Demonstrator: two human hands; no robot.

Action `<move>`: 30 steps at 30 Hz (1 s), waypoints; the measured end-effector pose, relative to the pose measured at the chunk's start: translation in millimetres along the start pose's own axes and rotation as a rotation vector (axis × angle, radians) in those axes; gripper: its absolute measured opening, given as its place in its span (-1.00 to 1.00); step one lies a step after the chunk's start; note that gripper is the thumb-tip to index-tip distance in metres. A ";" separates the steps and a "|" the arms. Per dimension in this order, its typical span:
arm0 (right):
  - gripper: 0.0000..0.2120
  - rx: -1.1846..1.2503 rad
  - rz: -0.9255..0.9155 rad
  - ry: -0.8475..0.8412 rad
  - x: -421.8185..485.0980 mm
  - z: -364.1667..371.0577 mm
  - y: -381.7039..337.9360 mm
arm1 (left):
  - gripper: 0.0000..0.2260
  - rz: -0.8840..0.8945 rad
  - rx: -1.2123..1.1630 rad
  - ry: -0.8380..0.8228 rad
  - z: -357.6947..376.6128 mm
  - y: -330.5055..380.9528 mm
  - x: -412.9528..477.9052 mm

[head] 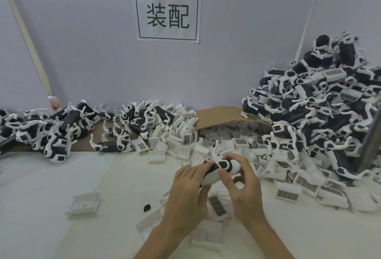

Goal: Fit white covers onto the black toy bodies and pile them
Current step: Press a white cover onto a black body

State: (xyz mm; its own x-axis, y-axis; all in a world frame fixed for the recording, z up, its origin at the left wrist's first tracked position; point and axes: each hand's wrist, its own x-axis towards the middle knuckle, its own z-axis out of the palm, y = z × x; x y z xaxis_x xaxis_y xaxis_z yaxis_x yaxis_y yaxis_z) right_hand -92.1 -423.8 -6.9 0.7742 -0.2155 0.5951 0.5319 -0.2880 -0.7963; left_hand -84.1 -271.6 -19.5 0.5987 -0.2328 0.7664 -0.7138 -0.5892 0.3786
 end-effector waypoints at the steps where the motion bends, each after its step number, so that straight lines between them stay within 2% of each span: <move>1: -0.70 0.004 0.012 -0.014 1.9 -1.9 0.3 | -0.52 0.023 0.036 0.020 -0.8 -0.3 0.7; 3: -0.74 0.050 0.057 -0.061 6.5 -6.9 1.1 | -0.54 0.022 0.045 0.060 -3.3 1.8 2.4; 7: -0.82 0.189 0.224 -0.208 14.6 -19.0 6.0 | -0.70 -0.040 -0.052 0.106 -8.1 8.3 3.8; 10: -0.75 0.287 0.373 -0.327 18.4 -23.4 6.0 | -0.65 -0.149 -0.165 0.144 -8.0 4.5 1.7; 12: -0.74 0.287 0.427 -0.418 23.1 -26.3 -0.7 | -0.70 -0.209 -0.211 0.210 -8.2 0.9 2.6; 15: -0.82 0.138 0.484 -0.494 44.4 -31.9 -20.2 | -0.72 -0.214 -0.188 0.389 -11.5 1.3 6.6; 17: -0.88 0.019 0.481 -0.456 77.3 -34.8 -35.2 | -0.66 -0.206 -0.206 0.483 -14.6 0.4 8.0; 18: -0.87 0.000 0.483 -0.381 101.4 -39.6 -44.6 | -0.64 -0.200 -0.209 0.512 -15.3 -1.3 8.4; 21: -0.84 0.261 0.443 0.000 187.7 -73.0 -89.1 | -0.64 -0.197 -0.207 0.540 -12.7 -4.2 10.4; 24: -0.63 0.457 0.307 0.220 262.7 -107.4 -130.1 | -0.72 -0.211 -0.222 0.520 -8.2 -2.8 9.5; 25: -0.64 0.403 0.300 0.252 273.9 -111.8 -136.9 | -0.72 -0.218 -0.230 0.513 -8.1 -2.7 9.5; 27: -0.79 0.146 0.244 0.260 272.6 -103.5 -138.5 | -0.73 -0.239 -0.230 0.482 -9.7 -1.1 10.5; 30: -0.80 -0.021 0.141 0.163 226.1 -70.4 -112.0 | -0.81 -0.340 -0.124 0.339 -10.3 1.3 11.8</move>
State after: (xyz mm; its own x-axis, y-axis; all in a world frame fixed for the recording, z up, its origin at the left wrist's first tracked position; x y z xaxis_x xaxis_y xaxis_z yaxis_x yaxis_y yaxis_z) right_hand -0.8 -505.9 224.5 0.7738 -0.4031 0.4886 0.4134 -0.2631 -0.8717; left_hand -81.7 -267.1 -4.7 0.6679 0.2335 0.7067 -0.5489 -0.4868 0.6796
